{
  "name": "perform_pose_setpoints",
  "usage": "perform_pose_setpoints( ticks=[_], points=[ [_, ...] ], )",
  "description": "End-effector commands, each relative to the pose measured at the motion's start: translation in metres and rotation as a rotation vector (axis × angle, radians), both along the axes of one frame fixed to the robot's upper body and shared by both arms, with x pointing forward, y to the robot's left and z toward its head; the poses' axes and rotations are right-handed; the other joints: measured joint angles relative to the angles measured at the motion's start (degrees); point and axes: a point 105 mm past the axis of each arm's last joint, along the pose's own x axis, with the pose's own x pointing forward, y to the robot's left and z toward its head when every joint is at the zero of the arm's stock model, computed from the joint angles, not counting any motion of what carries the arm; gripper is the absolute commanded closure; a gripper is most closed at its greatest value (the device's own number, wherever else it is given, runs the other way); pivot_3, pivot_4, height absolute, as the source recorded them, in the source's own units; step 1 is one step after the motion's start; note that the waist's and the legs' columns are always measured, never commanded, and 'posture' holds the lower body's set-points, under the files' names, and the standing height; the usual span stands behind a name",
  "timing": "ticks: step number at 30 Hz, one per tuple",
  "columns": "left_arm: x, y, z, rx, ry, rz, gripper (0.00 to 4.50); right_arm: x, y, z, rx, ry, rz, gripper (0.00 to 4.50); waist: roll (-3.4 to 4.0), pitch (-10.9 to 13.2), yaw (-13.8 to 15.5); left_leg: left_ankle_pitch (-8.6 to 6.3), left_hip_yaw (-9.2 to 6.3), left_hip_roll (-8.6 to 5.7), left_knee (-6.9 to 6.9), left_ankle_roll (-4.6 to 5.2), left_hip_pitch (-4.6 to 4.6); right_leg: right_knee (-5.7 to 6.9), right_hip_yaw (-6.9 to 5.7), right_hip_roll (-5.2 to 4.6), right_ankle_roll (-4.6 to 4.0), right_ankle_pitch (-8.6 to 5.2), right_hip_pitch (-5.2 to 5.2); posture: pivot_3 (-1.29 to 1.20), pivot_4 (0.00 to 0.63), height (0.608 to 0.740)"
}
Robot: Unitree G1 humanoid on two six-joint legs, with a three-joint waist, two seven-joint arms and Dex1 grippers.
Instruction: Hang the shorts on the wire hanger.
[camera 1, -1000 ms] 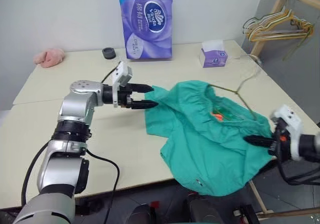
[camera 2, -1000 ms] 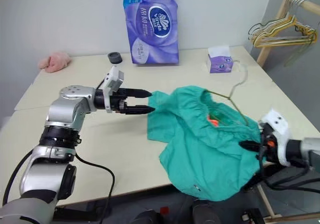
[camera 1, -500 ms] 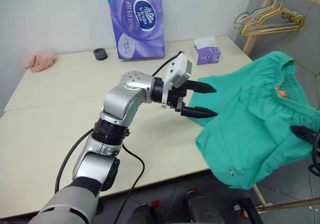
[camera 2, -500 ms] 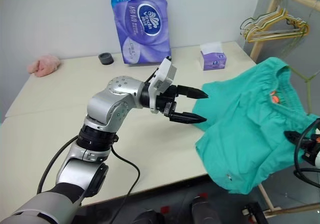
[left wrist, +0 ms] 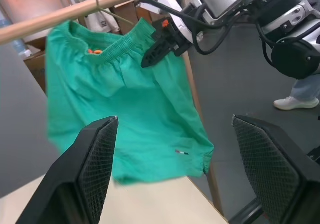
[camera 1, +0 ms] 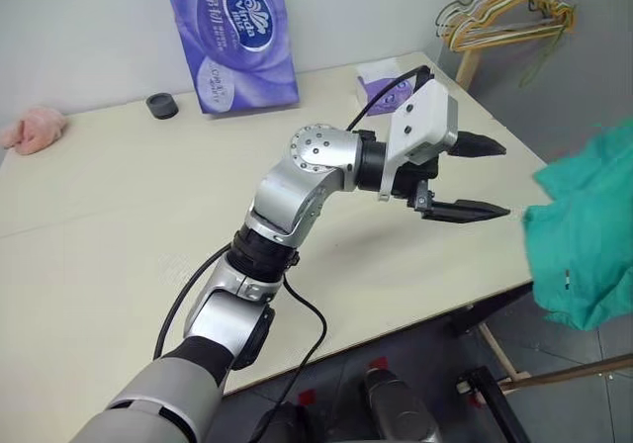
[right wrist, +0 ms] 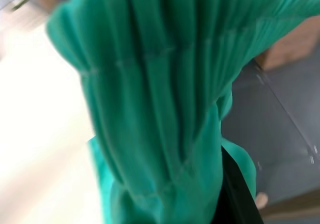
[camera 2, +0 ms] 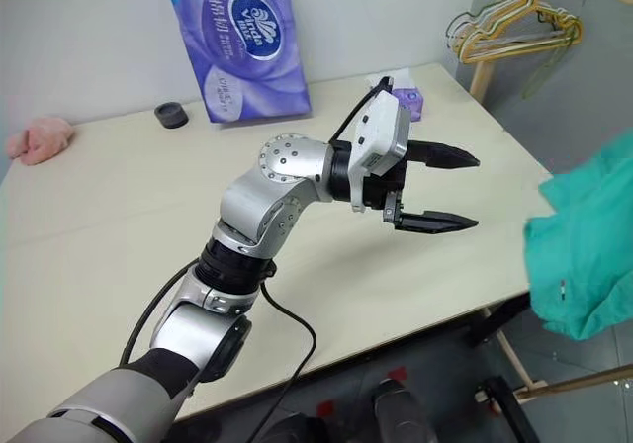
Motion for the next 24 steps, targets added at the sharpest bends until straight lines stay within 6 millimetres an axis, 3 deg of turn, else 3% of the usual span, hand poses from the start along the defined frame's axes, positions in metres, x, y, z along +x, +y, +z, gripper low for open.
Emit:
perform_pose_setpoints(
  ticks=[1,11,22,23,24],
  points=[
    [-0.009,-0.008,0.014,-0.028,-0.061,-0.031,0.64,0.002,-0.010,0.013,0.037,-0.004,-0.065,4.50,0.07,0.2,-0.3,-0.04,0.09,0.00,0.01,0.07,0.02,-0.04,0.08,0.00,0.02,0.01,0.00,-0.40,0.214,0.740],
    [-0.017,-0.015,0.020,-0.058,-0.092,-0.051,0.64,0.013,-0.032,0.000,0.206,0.099,-0.108,4.50,0.16,0.9,-0.7,-0.05,0.33,0.03,-0.61,0.10,0.19,-0.36,0.31,0.02,0.07,0.02,-0.03,-0.35,0.222,0.740],
    [-0.019,-0.027,0.026,-0.082,-0.044,-0.093,0.64,0.007,-0.031,-0.016,0.133,0.157,-0.062,4.50,0.20,1.0,0.7,-0.10,0.37,0.03,-0.62,0.18,0.08,-0.91,0.36,-0.01,0.39,0.21,-0.02,-0.35,0.221,0.740],
    [-0.018,-0.028,0.026,-0.083,-0.041,-0.092,0.60,0.005,-0.032,-0.016,0.122,0.153,-0.071,4.05,0.19,1.0,0.7,-0.10,0.39,0.03,-0.62,0.18,0.07,-0.91,0.39,-0.01,0.39,0.21,-0.02,-0.35,0.220,0.740],
    [-0.018,-0.029,0.027,-0.084,-0.040,-0.092,0.60,0.003,-0.032,-0.015,0.115,0.150,-0.078,3.90,0.18,1.0,0.7,-0.10,0.39,0.03,-0.62,0.18,0.07,-0.91,0.40,-0.01,0.39,0.21,-0.02,-0.35,0.220,0.740]
  ],
)
